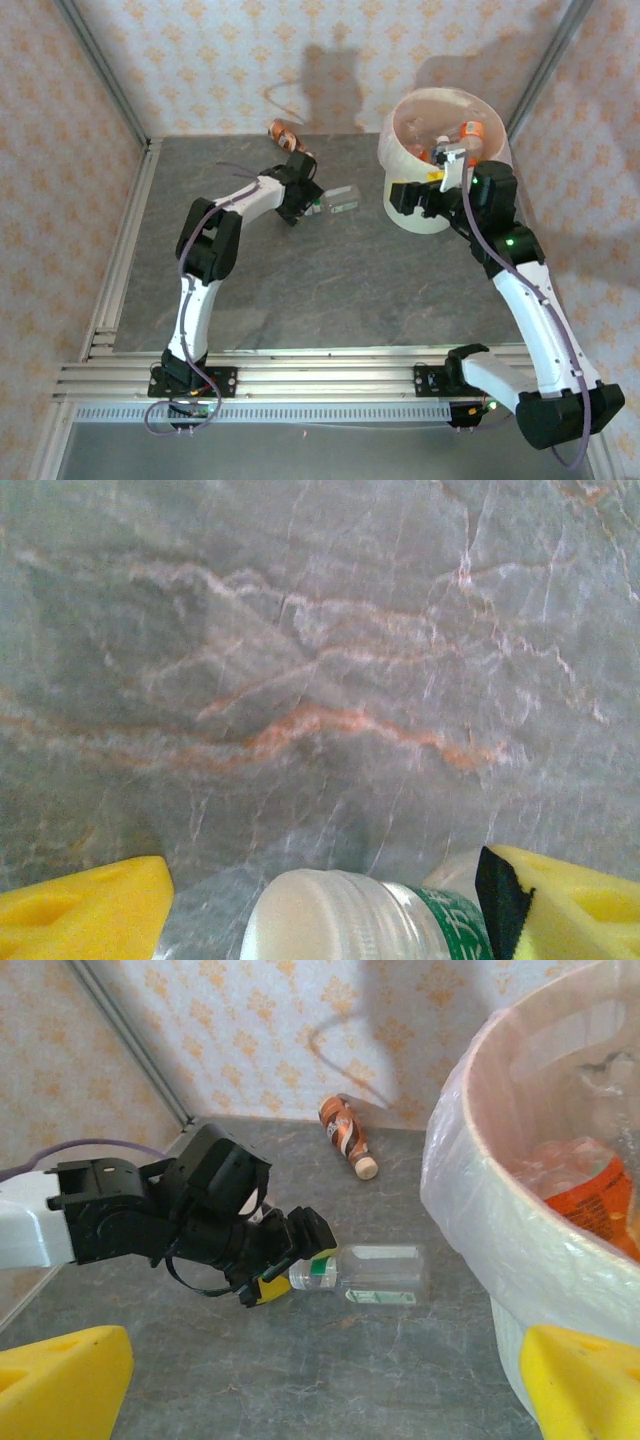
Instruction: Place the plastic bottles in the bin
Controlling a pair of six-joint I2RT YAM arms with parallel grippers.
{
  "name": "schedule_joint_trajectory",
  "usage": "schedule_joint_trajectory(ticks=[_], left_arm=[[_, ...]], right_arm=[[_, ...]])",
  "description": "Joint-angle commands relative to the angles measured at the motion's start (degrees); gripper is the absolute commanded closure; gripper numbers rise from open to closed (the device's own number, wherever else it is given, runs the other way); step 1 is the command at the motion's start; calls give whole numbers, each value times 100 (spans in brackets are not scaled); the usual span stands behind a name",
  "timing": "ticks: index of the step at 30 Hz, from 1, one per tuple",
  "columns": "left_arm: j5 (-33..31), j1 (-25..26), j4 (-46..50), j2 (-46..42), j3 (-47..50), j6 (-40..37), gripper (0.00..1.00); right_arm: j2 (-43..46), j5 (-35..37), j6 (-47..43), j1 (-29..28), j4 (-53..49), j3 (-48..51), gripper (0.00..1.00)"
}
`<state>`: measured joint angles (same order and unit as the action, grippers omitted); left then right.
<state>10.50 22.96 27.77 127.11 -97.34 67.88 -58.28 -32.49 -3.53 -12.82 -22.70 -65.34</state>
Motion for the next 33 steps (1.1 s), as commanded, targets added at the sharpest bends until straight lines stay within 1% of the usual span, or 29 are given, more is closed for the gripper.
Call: schedule_joint_trajectory(ticks=[1, 4, 8, 12, 15, 17, 19, 20, 22, 24, 25, 27, 29, 30, 33], left_arm=[[417, 229, -210, -463, 805, 85, 18], [527, 400, -327, -744, 1223, 3, 18], [573, 612, -268, -886, 1442, -46, 18], [682, 733, -322, -912, 1571, 62, 18], [655, 826, -328, -954, 1649, 150, 18], [584, 833, -393, -1043, 1787, 261, 18], [450, 831, -480, -1188, 1960, 369, 17], [365, 812, -530, -1280, 2058, 411, 17], [146, 781, -513, -1471, 2186, 445, 16], [-101, 709, -401, -1681, 2314, 467, 15], [-218, 659, -388, -1733, 2414, 485, 15], [-360, 551, -421, -2100, 2626, 516, 14], [-468, 387, -370, -2301, 2812, 525, 13], [-504, 307, -331, -2385, 2873, 527, 13], [-596, 64, -336, -2645, 3122, 454, 10]], right_arm=[[-100, 113, -209, -276, 105, 54, 1], [-211, 413, -20, -615, 377, 169, 1], [-357, 828, 701, -1014, 970, 502, 1], [-493, 1532, 1340, -1316, 1245, 780, 1], [-627, 1651, 1820, -1377, 1482, 999, 1], [-804, 1582, 1917, -1443, 1502, 1026, 1], [-922, 1722, 1828, -1600, 1409, 953, 1], [-1123, 1826, 1743, -1692, 1361, 907, 1], [-1332, 2228, 1637, -1887, 1337, 808, 1], [-1544, 2608, 1720, -2010, 1428, 756, 1], [-1688, 2606, 1763, -2043, 1518, 728, 1], [-1978, 2365, 1606, -2109, 1626, 597, 0], [-2376, 1935, 1027, -2128, 1490, 330, 0], [-2549, 1899, 782, -2131, 1381, 208, 0], [-3104, 1659, -427, -2110, 864, -261, 1]])
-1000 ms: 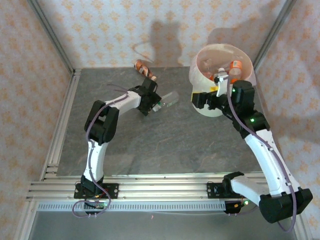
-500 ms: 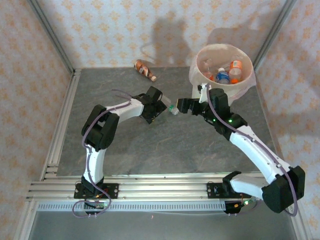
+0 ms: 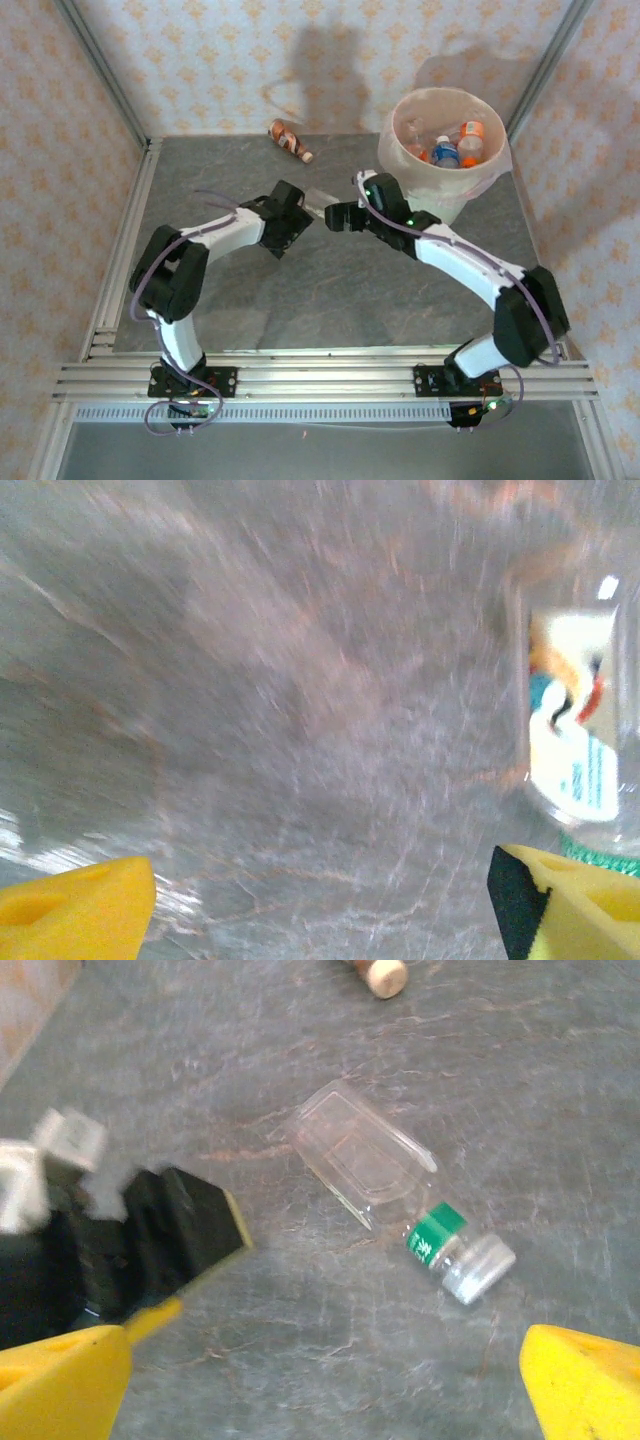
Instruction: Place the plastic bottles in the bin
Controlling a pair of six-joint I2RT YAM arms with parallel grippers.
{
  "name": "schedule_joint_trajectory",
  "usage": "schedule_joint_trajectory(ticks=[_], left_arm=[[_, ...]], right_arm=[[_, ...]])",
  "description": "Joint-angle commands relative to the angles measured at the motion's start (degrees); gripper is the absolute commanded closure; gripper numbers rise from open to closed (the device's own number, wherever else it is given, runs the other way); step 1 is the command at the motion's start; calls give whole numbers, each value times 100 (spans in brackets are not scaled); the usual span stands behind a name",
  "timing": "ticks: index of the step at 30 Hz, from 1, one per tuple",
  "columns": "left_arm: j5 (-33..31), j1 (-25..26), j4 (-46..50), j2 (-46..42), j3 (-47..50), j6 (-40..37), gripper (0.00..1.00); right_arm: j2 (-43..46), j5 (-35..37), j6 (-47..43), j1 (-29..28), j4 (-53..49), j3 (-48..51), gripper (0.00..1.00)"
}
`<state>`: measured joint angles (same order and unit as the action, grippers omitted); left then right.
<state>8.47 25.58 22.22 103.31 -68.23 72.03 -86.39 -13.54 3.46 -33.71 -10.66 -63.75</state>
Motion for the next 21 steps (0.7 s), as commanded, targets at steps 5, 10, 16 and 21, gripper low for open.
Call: schedule_joint_trajectory(ticks=[5, 10, 16, 21], left_arm=[[-682, -467, 189, -672, 525, -49, 0], [-784, -631, 84, -951, 645, -148, 0], [-795, -720, 293, -967, 430, -486, 0], [-668, -730, 329, -810, 346, -441, 0]], right_arm=[[-1684, -731, -2396, 281, -1740, -1820, 1], [-3067, -967, -3110, 534, -2913, -3479, 0], [-4195, -535, -3204, 557, -3239, -4722, 2], [-5042, -670, -3375, 500, -3924, -5793, 4]])
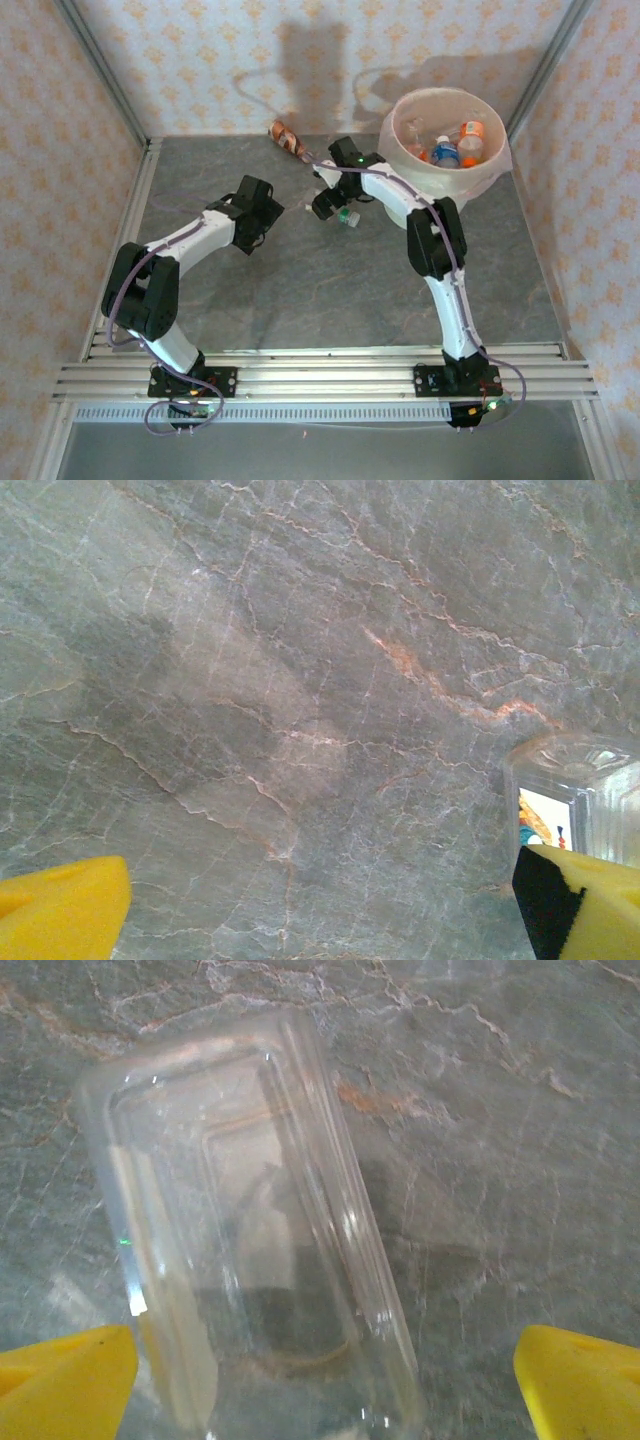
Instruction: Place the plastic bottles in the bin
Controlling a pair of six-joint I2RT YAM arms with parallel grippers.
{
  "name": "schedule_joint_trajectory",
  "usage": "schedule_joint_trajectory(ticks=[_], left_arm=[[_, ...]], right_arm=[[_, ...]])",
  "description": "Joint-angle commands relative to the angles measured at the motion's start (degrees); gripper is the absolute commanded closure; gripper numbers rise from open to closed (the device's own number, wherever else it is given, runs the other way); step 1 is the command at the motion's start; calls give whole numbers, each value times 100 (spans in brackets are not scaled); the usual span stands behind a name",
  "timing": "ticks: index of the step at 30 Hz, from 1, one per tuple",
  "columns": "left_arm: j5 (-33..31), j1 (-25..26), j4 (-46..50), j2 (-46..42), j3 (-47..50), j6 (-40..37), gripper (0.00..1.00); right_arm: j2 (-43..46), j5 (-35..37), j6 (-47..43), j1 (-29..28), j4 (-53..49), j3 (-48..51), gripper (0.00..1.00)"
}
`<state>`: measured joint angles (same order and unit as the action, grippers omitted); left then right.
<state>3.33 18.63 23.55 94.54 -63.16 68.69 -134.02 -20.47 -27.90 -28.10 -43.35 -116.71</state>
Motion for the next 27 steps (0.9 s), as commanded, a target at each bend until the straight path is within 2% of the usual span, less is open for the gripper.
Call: schedule_joint_trajectory(ticks=[1, 3, 4, 6, 8, 12, 15, 19, 27], left_arm=[[-112, -35, 180, 98, -155, -93, 0], [-42, -35, 165, 152, -153, -67, 0], [-20, -34, 151, 177, -151, -54, 0], [18, -35, 109, 197, -129, -37, 0], [40, -35, 71, 197, -120, -39, 0], [20, -37, 34, 141, -140, -122, 0], [-4, -35, -2, 91, -184, -154, 0], [127, -31, -165, 124, -250, -129, 0], [324, 118, -374, 354, -434, -40, 0]], right_arm=[[-397, 54, -279, -101, -768, -648, 4], [-534, 211, -375, -196, -878, -798, 5], [-555, 285, -359, -235, -861, -801, 11], [-521, 276, -243, -275, -841, -780, 28], [-378, 267, -87, -275, -762, -668, 36], [419, 288, 76, -275, -364, 34, 41], [1242, 38, 179, -266, -211, 533, 46], [2361, -128, 498, -260, -227, 601, 47], [3900, 499, 1331, 171, 245, 491, 49]])
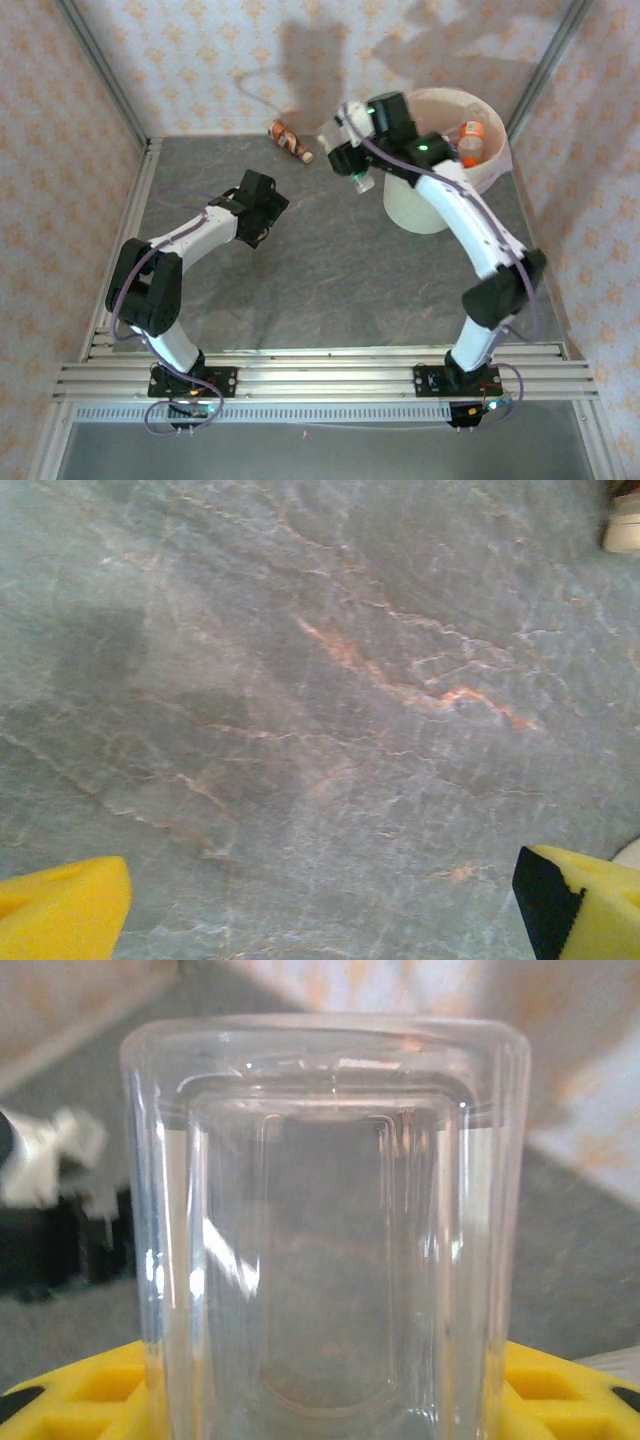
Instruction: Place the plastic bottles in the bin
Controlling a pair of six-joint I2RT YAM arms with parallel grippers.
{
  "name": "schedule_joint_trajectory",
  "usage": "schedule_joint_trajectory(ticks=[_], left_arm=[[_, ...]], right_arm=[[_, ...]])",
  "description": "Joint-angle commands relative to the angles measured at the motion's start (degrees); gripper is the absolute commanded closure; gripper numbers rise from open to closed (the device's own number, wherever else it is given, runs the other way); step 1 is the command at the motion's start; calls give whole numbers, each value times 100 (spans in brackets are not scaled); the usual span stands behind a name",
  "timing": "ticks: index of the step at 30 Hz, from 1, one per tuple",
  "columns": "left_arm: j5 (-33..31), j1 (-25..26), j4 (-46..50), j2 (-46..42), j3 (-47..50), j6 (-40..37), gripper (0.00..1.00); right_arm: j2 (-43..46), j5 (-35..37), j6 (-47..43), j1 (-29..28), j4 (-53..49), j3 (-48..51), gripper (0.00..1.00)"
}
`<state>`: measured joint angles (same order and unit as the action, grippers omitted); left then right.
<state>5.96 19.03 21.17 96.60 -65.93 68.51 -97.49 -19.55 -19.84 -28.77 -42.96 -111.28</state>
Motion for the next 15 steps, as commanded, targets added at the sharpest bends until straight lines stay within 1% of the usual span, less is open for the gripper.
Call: schedule_joint_trajectory(ticks=[1, 5, 7, 10, 13, 15], left_arm=[[73, 105, -136, 168, -193, -29, 0], [112, 153, -81, 221, -298, -72, 0], [91, 158, -101, 197, -294, -54, 0], [56, 180, -179, 147, -249, -31, 0], [47, 189, -174, 115, -265, -35, 0], [33, 197, -150, 114, -260, -40, 0]], right_arm=[[367, 556, 665, 331, 226, -75, 49], [650, 1056, 1327, 857, 326, -108, 49], [666, 1364, 1936, 1270, 387, -103, 49], [670, 865, 2889, 1979, 717, 68, 49], [615, 651, 3766, 2368, 1280, 326, 46], [457, 581, 4245, 2499, 1494, 302, 45]])
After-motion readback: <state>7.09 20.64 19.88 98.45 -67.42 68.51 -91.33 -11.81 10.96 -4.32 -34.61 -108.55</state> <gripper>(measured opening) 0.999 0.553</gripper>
